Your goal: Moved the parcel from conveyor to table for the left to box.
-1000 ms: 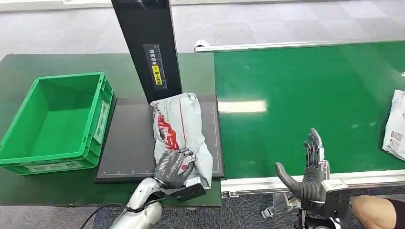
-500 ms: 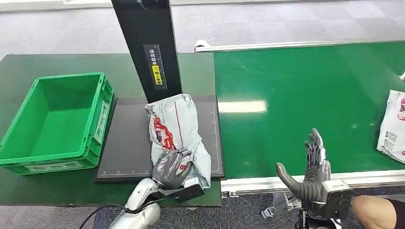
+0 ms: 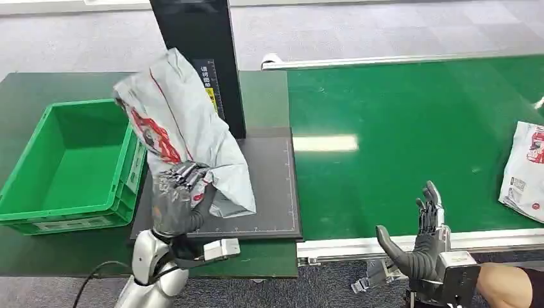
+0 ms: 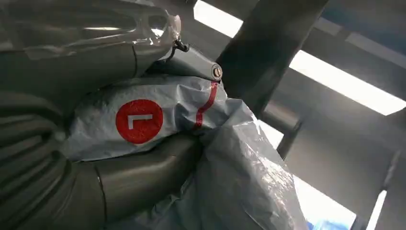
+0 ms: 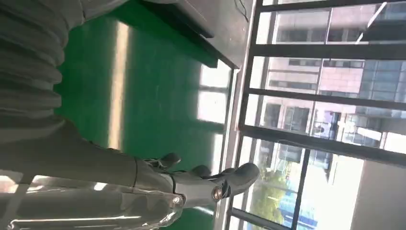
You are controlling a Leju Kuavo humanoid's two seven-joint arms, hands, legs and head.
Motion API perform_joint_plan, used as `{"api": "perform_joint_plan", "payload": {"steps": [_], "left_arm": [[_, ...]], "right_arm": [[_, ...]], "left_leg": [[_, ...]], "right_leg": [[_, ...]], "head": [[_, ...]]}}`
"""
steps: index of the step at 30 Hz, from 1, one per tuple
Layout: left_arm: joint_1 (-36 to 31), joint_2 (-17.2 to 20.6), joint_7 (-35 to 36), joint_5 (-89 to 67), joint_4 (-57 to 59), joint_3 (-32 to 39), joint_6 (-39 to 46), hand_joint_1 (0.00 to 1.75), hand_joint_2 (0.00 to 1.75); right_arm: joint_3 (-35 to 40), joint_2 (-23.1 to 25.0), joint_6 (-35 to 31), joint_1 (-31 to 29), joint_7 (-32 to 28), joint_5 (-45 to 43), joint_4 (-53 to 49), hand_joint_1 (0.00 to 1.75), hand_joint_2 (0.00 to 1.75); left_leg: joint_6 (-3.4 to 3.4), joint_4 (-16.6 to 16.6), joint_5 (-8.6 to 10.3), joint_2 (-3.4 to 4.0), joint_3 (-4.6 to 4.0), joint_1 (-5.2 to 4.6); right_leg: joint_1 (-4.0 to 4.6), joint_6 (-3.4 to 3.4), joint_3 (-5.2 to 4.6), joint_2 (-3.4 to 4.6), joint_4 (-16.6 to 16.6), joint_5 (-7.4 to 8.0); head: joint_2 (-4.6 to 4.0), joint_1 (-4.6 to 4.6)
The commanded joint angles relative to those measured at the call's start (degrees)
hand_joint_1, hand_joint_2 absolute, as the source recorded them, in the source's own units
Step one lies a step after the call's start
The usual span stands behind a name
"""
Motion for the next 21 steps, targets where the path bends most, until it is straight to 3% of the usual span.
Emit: {"api": "perform_joint_plan", "payload": {"steps": [1,5,12,18,21], "left_arm": [[-14.56,3.81,1.87,-2.59,5.96,25.44,2.08,1.75,1.75],[-22.27,7.43,7.86,-8.61,17.99,29.22,2.08,1.75,1.75],[-33.07,14.66,18.10,-18.43,41.04,29.94,2.08,1.75,1.75],[-33.28,14.96,17.86,-18.18,41.35,30.01,2.08,1.75,1.75],[-34.13,16.89,22.34,-21.50,44.59,28.96,2.08,1.75,1.75]], "right_arm": [[-3.29,0.20,-1.26,0.78,-0.91,-1.18,-0.01,0.00,1.75],[-2.86,-0.90,-1.42,0.30,-0.74,-1.91,0.00,0.00,1.75],[-1.53,-1.87,-2.23,0.15,-0.48,-2.62,0.34,0.00,1.75],[-1.39,-1.90,-2.23,-0.05,-0.48,-2.62,0.51,0.00,1.75],[0.08,-2.69,-2.13,-1.46,-0.36,-2.92,2.07,0.00,1.75]], "left_leg": [[-0.03,-0.05,0.06,-0.01,0.10,0.00],[-0.06,-0.04,0.12,-0.07,0.14,0.02],[-0.06,-0.11,0.21,-0.07,0.22,0.03],[-0.05,-0.04,0.14,0.01,0.15,0.02],[-0.05,-0.02,0.14,0.04,0.12,0.03]], "right_leg": [[0.01,-0.07,0.05,0.01,0.01,0.03],[0.03,-0.11,0.09,-0.06,0.00,0.07],[0.04,-0.17,0.17,-0.09,-0.04,0.12],[0.03,-0.13,0.10,-0.03,0.02,0.08],[0.03,-0.13,0.07,0.01,0.02,0.09]], "head": [[-0.02,-0.04],[-0.02,-0.02],[-0.02,-0.02],[0.00,-0.02],[0.00,-0.02]]}}
